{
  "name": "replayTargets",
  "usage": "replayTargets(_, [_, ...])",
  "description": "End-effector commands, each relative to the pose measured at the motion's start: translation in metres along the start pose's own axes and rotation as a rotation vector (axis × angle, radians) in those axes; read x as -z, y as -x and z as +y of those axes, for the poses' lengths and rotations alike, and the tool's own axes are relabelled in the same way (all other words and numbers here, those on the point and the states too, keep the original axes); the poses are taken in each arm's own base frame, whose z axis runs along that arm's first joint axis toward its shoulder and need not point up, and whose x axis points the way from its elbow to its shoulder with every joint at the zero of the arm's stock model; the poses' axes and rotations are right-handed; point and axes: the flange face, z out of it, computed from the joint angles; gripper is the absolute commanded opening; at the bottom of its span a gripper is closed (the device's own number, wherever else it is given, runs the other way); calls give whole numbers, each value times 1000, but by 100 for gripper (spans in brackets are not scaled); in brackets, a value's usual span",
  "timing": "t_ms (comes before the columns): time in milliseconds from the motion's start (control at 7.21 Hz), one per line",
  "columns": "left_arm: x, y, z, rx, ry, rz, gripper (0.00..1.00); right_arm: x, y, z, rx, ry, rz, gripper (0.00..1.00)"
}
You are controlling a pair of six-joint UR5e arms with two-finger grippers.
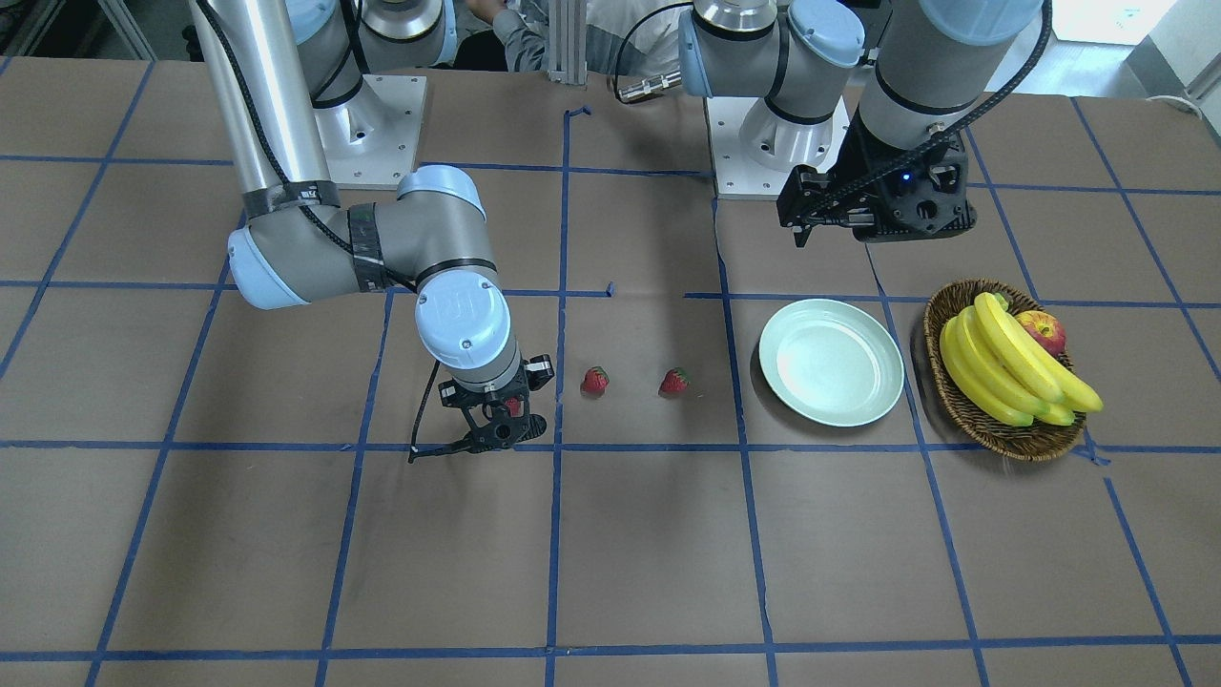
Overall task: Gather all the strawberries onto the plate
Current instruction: 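Close the right gripper on the third strawberry and lift it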
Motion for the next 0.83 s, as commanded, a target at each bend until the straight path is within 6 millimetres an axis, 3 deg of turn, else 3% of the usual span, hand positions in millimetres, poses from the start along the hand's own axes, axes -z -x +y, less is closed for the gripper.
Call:
replayTargets(0, [0, 0, 0, 0, 0, 0, 100, 40, -1, -4, -2, -30, 37, 0])
replayTargets(277, [1, 0, 0, 0, -3, 2, 100, 85, 16, -13, -71, -51, 7, 0])
replayTargets(416, [5, 4, -1, 2, -12, 3, 100, 88, 46, -9, -85, -65, 2, 0])
replayTargets(693, [10, 10, 0, 4, -24, -7, 100, 75, 93, -1, -98, -62, -9, 0])
